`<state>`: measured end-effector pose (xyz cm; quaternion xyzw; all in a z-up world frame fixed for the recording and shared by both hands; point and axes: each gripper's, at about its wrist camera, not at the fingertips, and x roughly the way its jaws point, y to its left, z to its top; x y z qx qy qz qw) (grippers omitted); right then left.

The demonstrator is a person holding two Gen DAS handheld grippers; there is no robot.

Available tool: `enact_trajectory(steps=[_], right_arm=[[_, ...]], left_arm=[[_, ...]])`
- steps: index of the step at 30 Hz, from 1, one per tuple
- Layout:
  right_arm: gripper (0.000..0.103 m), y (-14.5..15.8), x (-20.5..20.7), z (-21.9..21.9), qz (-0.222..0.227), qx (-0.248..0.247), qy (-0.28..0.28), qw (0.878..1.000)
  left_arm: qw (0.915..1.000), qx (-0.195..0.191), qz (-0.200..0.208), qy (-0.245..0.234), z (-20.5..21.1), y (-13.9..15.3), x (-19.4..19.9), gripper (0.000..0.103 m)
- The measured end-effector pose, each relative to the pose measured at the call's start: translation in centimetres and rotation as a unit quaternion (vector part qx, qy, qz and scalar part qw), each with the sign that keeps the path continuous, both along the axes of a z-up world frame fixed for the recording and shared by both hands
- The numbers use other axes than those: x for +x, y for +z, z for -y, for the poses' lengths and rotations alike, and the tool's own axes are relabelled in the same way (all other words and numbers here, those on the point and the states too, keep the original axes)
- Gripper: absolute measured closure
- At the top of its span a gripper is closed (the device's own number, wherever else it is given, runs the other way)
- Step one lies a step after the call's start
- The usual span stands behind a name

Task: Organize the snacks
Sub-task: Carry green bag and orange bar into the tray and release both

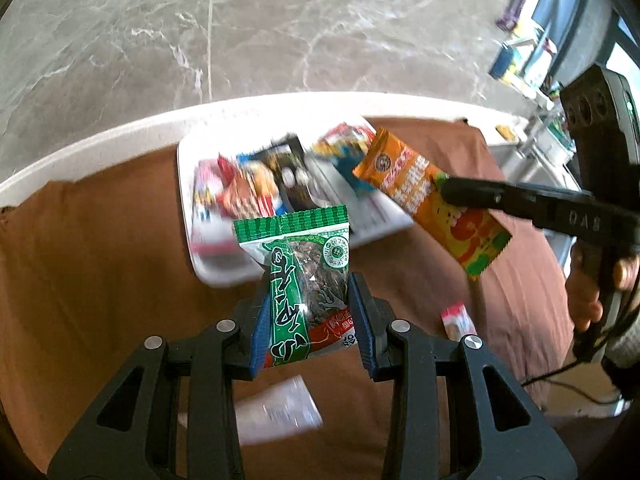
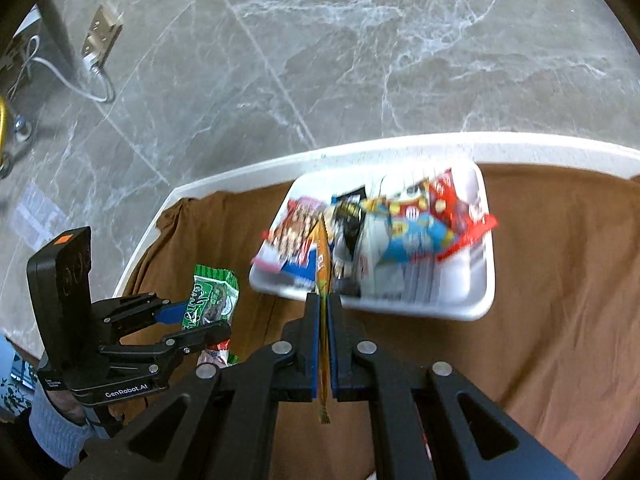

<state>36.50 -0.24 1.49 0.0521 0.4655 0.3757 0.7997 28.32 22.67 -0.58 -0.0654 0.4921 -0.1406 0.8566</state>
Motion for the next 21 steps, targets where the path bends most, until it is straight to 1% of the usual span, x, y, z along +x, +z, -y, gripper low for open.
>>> enact_trajectory(steps=[4, 8, 12, 17, 21], right_arm=[[0.098, -0.3, 2.9, -1.5, 0.002, 0.000, -0.003, 1.000], [0.098, -1.0, 5.4, -2.9, -0.001, 0.000, -0.009, 1.000], [0.098, -2.2, 7.6, -4.2, -0.009, -0.001, -0.014, 1.000], [0.098, -3.8, 9.1, -5.2, -0.022, -0.005, -0.022, 1.000], [0.098, -5.1, 9.6, -5.7, -0.034, -0.009, -0.025, 0.999]], left_arm=[[0.9999, -0.009, 0.003, 0.011, -0.8, -0.4, 3.9, 0.070], [0.9995, -0.017, 0.000, 0.027, -1.7, -1.6, 8.0, 0.070], [0.9993, -0.019, -0.003, 0.032, -2.2, -2.9, 10.7, 0.070], [0.9990, -0.018, -0.011, 0.039, -2.0, -4.7, 13.2, 0.070], [0.9989, -0.009, -0.017, 0.043, -1.6, -6.2, 14.0, 0.069]])
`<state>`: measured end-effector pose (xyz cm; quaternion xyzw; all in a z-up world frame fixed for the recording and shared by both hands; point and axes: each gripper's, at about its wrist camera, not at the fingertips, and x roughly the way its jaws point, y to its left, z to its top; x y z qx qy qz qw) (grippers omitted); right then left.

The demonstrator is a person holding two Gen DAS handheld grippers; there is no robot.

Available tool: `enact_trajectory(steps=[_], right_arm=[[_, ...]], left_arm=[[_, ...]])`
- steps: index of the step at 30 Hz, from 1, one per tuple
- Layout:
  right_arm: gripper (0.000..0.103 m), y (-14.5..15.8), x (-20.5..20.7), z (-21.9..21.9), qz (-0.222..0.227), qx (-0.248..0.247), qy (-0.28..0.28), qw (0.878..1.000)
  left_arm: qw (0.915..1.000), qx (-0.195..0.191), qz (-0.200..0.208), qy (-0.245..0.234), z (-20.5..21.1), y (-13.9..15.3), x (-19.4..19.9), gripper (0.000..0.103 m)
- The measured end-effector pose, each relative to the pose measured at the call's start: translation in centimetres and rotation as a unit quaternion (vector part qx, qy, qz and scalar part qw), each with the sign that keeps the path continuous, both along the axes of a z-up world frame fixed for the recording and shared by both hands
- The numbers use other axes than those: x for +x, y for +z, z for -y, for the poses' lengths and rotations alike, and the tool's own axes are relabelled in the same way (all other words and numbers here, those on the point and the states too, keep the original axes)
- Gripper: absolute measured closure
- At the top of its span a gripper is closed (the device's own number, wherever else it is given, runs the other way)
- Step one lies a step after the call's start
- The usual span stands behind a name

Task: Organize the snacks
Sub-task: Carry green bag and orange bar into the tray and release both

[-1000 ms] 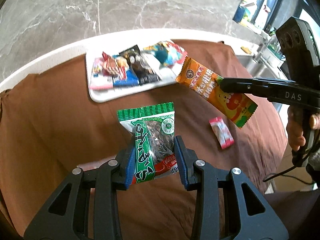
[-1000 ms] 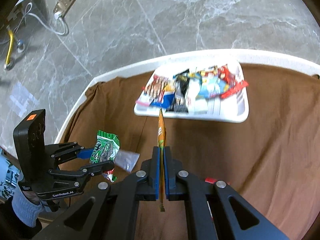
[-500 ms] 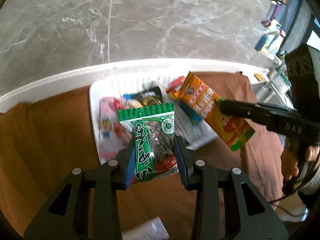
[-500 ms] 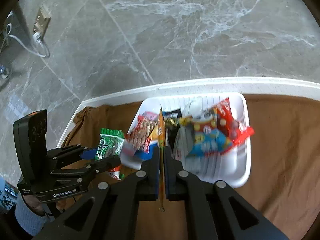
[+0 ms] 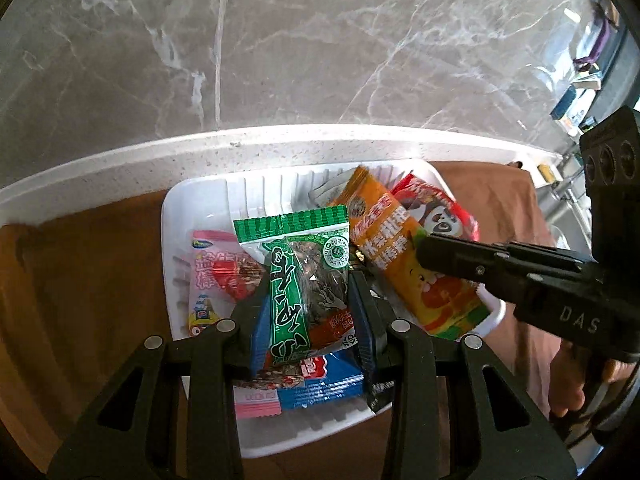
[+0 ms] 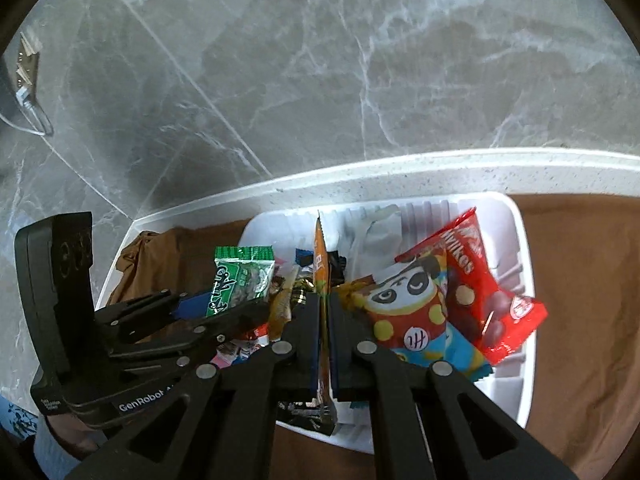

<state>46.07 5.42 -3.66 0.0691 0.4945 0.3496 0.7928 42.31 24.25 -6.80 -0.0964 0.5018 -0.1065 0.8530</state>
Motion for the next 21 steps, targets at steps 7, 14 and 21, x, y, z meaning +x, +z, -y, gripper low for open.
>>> enact_trajectory(steps=[7, 14, 21], right_arm=[[0.096, -0.8, -0.3, -0.2, 0.008, -0.014, 0.004, 1.000], [0.087, 0.4, -0.9, 0.0, 0.029, -0.014, 0.004, 0.999], [0.076, 2.2, -2.2, 0.6, 0.055, -0.013, 0.003, 0.998]], left_arm=[[0.9991, 0.041, 0.002, -0.008, 1.8, -1.0, 0.1, 0.064], [0.9968, 0.078, 0.016, -0.004, 2.6, -0.2, -0.3, 0.056], [0.9935, 0.107, 0.040, -0.003, 2.9, 1.6, -1.3, 0.052]])
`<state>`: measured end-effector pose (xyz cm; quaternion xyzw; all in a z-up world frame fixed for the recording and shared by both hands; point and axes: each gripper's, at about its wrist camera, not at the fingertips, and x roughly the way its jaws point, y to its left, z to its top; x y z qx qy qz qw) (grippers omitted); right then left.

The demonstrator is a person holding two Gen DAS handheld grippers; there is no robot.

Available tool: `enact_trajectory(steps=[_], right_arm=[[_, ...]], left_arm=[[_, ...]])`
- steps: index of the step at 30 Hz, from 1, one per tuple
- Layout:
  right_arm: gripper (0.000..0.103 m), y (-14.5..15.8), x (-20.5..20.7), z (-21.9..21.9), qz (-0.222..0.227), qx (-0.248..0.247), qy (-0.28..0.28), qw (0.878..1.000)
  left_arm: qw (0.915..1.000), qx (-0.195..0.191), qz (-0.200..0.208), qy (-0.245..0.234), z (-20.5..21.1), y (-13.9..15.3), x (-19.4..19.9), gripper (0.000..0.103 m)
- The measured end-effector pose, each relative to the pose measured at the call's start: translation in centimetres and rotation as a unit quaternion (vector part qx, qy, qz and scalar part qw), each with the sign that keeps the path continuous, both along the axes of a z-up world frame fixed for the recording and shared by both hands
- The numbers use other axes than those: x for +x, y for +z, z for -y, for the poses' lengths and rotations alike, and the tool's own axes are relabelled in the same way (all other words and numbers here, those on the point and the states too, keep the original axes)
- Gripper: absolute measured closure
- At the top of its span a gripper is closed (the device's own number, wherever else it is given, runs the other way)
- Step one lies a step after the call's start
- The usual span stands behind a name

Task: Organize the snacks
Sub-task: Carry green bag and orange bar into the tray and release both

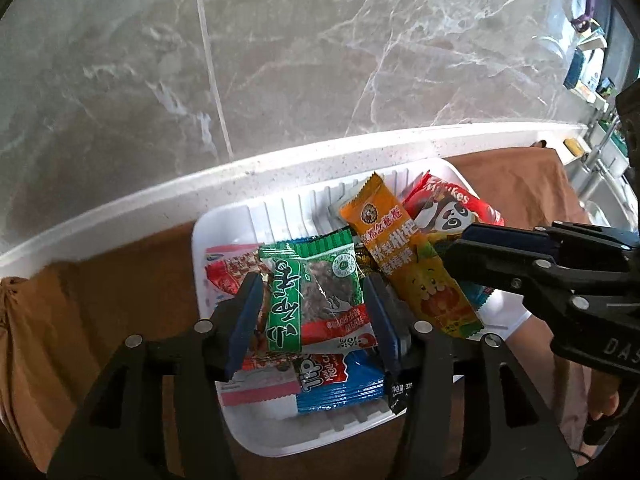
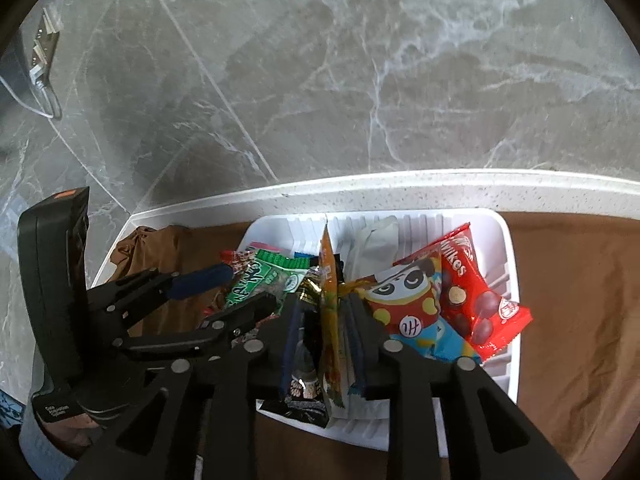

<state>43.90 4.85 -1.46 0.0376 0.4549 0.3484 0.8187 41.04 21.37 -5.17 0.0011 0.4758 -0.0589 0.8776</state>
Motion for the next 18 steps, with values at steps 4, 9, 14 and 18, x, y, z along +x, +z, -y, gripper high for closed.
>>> enact_trajectory(steps=[4, 9, 14, 18], right_arm=[[0.076, 0.7, -0.7, 0.3, 0.008, 0.000, 0.001, 1.000], [0.076, 1.4, -1.7, 0.9, 0.013, 0.002, 0.001, 1.000], [0.075, 2.3, -3.0, 1.4, 0.024, 0.000, 0.002, 1.000], [0.075, 2.7, -3.9, 1.9, 0.025, 0.002, 0.001, 1.000]], left_arm=[[0.9998, 0.013, 0.012, -0.004, 0.2, 1.1, -0.8, 0.052], [0.9993, 0.027, 0.025, -0.008, 0.3, 2.5, -2.0, 0.052], [0.9987, 0.035, 0.036, -0.013, 0.6, 3.7, -3.4, 0.052], [0.9985, 0.035, 0.040, -0.013, 0.7, 4.5, -4.4, 0.052]])
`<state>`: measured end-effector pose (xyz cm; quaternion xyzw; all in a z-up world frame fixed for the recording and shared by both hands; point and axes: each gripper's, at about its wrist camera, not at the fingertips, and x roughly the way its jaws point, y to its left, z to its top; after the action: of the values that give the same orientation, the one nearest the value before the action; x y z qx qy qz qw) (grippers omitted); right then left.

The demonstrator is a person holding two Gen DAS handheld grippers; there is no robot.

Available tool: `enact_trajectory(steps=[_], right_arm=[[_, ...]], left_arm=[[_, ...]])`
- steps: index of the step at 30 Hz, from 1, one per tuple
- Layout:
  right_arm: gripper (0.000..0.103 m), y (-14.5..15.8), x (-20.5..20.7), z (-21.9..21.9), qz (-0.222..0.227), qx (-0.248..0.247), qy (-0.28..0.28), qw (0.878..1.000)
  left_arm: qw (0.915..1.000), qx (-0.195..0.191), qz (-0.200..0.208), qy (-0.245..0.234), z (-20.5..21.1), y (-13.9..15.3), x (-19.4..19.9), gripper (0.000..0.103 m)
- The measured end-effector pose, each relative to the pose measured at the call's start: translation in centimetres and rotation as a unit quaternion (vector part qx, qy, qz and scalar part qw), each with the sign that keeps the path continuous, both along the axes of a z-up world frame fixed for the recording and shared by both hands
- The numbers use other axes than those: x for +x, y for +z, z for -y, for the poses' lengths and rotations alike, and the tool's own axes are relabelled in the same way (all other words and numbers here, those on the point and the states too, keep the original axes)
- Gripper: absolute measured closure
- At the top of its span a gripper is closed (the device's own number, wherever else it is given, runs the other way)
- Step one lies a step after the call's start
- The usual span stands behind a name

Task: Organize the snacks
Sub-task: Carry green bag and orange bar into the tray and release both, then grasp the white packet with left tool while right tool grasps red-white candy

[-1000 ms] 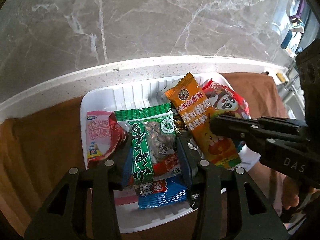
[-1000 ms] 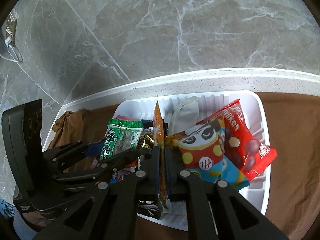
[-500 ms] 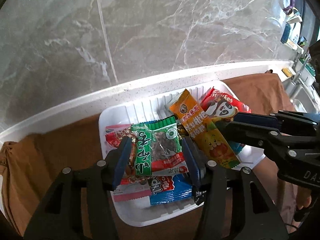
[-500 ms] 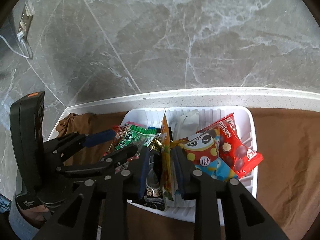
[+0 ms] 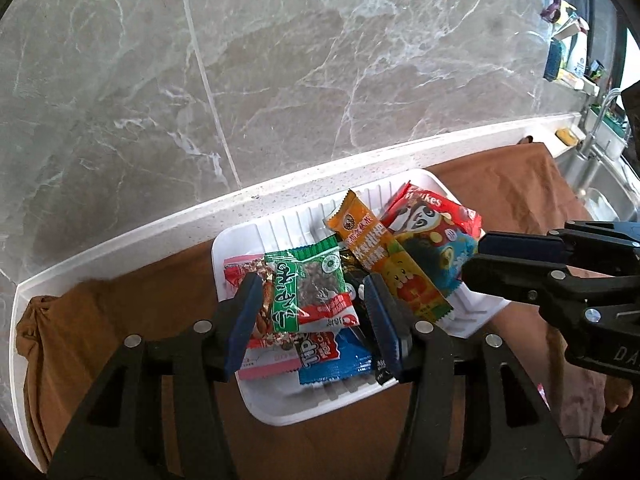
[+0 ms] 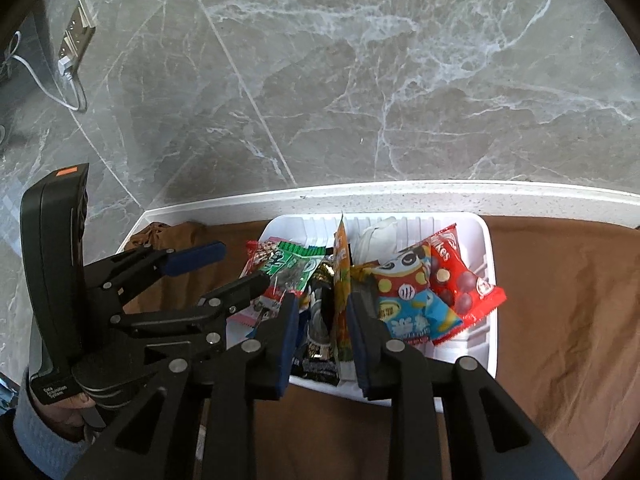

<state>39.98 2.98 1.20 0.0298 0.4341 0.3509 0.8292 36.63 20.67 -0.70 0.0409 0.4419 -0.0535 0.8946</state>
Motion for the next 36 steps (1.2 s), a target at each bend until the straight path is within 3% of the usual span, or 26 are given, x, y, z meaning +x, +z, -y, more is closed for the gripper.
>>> enact_trajectory(steps=[24, 28, 36], right_arm=[[0.075, 0.8, -7.3, 4.1, 0.001, -0.008, -0.008, 1.000], [0.067, 0.3, -8.7, 5.2, -0.004, -0.013, -0.013, 1.000], [0.066, -1.9, -11.3, 7.4, -0.025, -0.035, -0.024, 0.999]], left_arm=[[0.9998, 0.013, 0.008, -0.014, -0.1, 2.7, -8.0, 0.052], [0.9998, 0.011, -0.003, -0.018, -0.7, 2.2, -10.2, 0.052], [0.9991, 0.001, -0.035, -0.023, -3.5, -0.1, -14.3, 0.049]])
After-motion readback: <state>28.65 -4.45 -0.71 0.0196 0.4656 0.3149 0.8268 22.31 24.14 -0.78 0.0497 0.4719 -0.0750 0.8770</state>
